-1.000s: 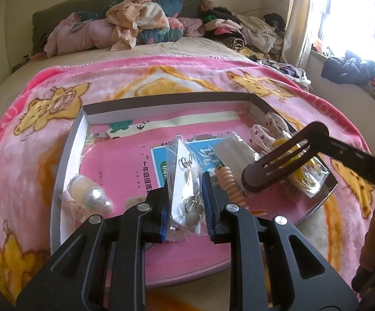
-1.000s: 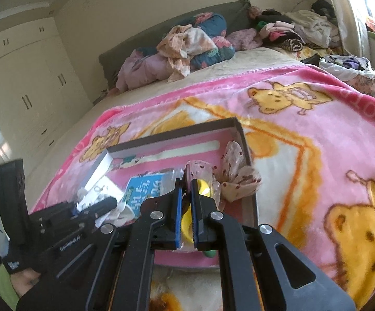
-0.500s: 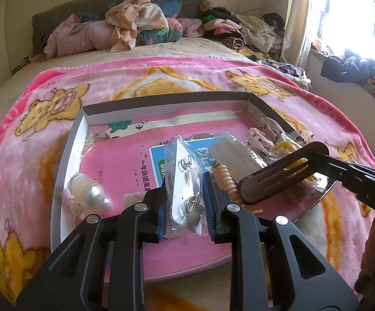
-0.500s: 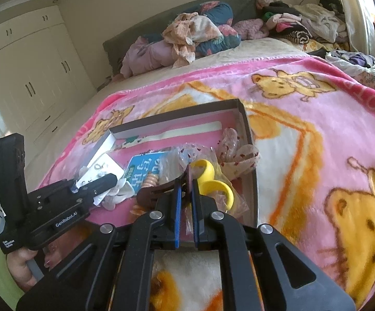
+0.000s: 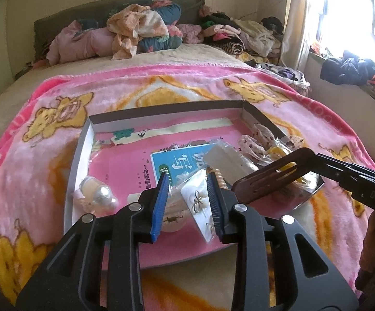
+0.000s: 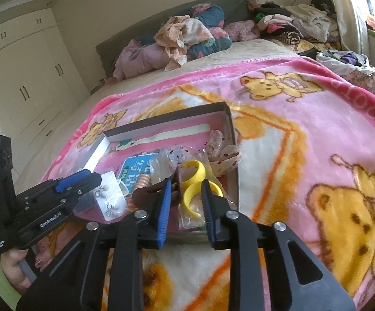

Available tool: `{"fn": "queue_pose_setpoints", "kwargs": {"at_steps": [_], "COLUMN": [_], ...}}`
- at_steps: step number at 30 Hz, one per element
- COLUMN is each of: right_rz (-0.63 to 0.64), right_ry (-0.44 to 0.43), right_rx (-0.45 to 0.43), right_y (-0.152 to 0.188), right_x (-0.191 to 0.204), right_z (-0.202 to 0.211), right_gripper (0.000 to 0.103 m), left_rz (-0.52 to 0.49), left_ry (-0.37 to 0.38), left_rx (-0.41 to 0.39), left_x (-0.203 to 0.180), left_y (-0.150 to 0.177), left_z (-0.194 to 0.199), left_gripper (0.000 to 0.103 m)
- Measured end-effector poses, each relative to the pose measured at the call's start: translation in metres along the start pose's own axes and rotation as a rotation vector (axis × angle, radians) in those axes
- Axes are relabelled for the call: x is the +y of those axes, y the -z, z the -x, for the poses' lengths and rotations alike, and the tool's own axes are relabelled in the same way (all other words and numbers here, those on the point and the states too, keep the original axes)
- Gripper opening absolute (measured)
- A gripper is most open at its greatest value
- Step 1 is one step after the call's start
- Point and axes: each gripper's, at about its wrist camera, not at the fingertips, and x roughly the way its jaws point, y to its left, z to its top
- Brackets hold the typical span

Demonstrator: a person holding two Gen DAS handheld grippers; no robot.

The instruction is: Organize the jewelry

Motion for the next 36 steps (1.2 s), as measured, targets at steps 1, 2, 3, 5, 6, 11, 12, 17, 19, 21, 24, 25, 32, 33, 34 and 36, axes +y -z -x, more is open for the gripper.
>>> {"fn": "queue_pose_setpoints", "kwargs": {"at_steps": [1, 2, 3, 5, 6, 11, 12, 17, 19, 21, 24, 25, 32, 33, 34, 36], "right_rz": [0.0, 0.001, 0.002, 0.009, 0.018, 0.055, 0.06, 0.099, 0.111, 0.122, 0.142, 0.148, 0.172, 0.175, 0.177, 0.181], "right_ry": [0.003, 0.007, 0.007, 0.015, 0.026, 0.046, 0.048, 0.062, 0.061, 0.063, 0.062, 0.062, 0.066, 0.067, 0.066, 0.066], "right_rx": [-0.003, -0.01, -0.014, -0.023, -0.034, -0.066, -0.075, -0.117, -0.124, -0.135, -0.149, -0.154, -0.184, -0.187, -0.189, -0.194], "right_y": [0.0, 0.0, 0.0, 0.0, 0.001, 0.003, 0.003, 0.008, 0.01, 0.013, 0.017, 0.018, 0.027, 0.028, 0.029, 0.032], "right_x": [0.0, 0.001, 0.001, 0.003, 0.004, 0.01, 0.012, 0.025, 0.029, 0.033, 0.04, 0.043, 0.052, 0.053, 0.053, 0.056], "right_z": [0.002, 0.005, 0.007, 0.013, 0.018, 0.034, 0.039, 0.061, 0.068, 0.075, 0.084, 0.088, 0.107, 0.109, 0.111, 0.115], "right_gripper": [0.029, 0.034, 0.038, 0.046, 0.051, 0.064, 0.068, 0.079, 0.08, 0.084, 0.087, 0.088, 0.095, 0.095, 0.095, 0.095], "left_rz": [0.0, 0.001, 0.002, 0.001, 0.001, 0.011, 0.012, 0.02, 0.029, 0.038, 0.041, 0.043, 0.043, 0.042, 0.04, 0.039], "left_ry": [0.0, 0.002, 0.004, 0.005, 0.003, -0.003, -0.004, -0.008, -0.011, -0.012, -0.019, -0.02, -0.024, -0.024, -0.024, -0.022], "left_rx": [-0.003, -0.007, -0.01, -0.022, -0.027, -0.053, -0.057, -0.079, -0.085, -0.09, -0.099, -0.101, -0.11, -0.11, -0.111, -0.112], "left_x": [0.0, 0.0, -0.001, -0.002, -0.003, -0.006, -0.007, -0.008, -0.008, -0.007, -0.006, -0.006, -0.008, -0.008, -0.009, -0.011], "left_y": [0.0, -0.001, -0.001, -0.001, -0.001, -0.002, -0.002, 0.001, 0.004, 0.007, 0.012, 0.014, 0.025, 0.026, 0.028, 0.032], "left_z": [0.002, 0.005, 0.008, 0.015, 0.018, 0.037, 0.041, 0.06, 0.067, 0.073, 0.084, 0.087, 0.107, 0.109, 0.111, 0.115], "left_gripper": [0.024, 0.027, 0.029, 0.029, 0.029, 0.034, 0.036, 0.041, 0.046, 0.048, 0.055, 0.056, 0.063, 0.065, 0.065, 0.069]}}
